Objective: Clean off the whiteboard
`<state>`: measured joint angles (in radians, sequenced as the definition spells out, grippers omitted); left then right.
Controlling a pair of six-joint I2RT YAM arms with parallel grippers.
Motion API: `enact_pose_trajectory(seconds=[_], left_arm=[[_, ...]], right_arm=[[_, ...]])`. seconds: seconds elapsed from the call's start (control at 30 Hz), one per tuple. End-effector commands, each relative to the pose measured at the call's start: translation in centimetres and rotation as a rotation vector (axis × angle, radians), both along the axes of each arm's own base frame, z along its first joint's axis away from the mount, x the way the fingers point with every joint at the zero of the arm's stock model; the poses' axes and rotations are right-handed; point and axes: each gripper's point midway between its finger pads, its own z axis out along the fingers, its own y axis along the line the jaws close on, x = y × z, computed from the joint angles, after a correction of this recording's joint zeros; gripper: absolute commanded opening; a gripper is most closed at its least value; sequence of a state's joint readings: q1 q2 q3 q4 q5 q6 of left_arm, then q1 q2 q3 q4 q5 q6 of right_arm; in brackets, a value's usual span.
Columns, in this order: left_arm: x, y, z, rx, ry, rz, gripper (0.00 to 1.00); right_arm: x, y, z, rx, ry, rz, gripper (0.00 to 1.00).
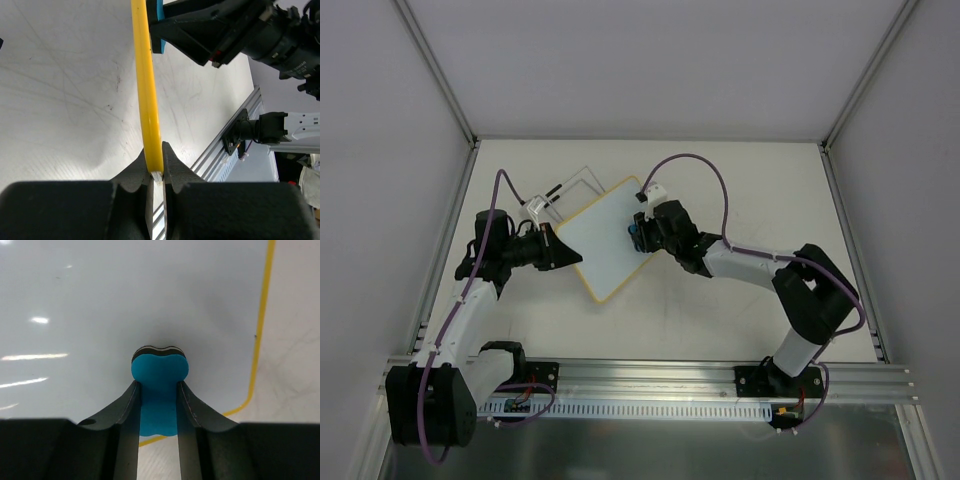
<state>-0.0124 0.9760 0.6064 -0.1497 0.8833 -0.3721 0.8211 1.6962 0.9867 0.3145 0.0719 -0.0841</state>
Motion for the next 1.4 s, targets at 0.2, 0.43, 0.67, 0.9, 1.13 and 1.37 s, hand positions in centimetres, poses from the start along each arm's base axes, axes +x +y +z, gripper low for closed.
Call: enact_pose_trajectory(seconds=[0.2,0.43,0.67,0.9,1.13,1.37], left_arm=[[-0.9,-1.8,3.7,-0.069,-0.163,-0.155,0.00],[-0.8,-1.7,3.8,-0.059,-0.177,-0.145,0.00],[-0.6,-1.5,3.9,-0.045,-0.190,-0.130,0.00],[-0.3,-1.0,4.1,-0.010,-0.229,-0.088,0.00],[0.0,-0.4,4.8,0.030,-0.298,-0.049,0.00],[0.4,0.5,5.7,0.090,-0.389,0.011,0.00]], right_arm=[[0.8,-2.2,-3.3,0.008,0.100,-0.087,0.00],[3.0,-7.3,-5.6,0.050,0.192,-0.312,0.00],[3.9,-12.5,-4.7,0.042,0.165,-0.450,0.00],[2.8,-17.9,-2.4,-0.147,0.087,-0.541,0.00],[0.8,-22.8,-3.7,-0.274,0.162,-0.652,0.03],[-0.8,-23.5,-6.8,-0.314,0.289,-0.655,0.15]])
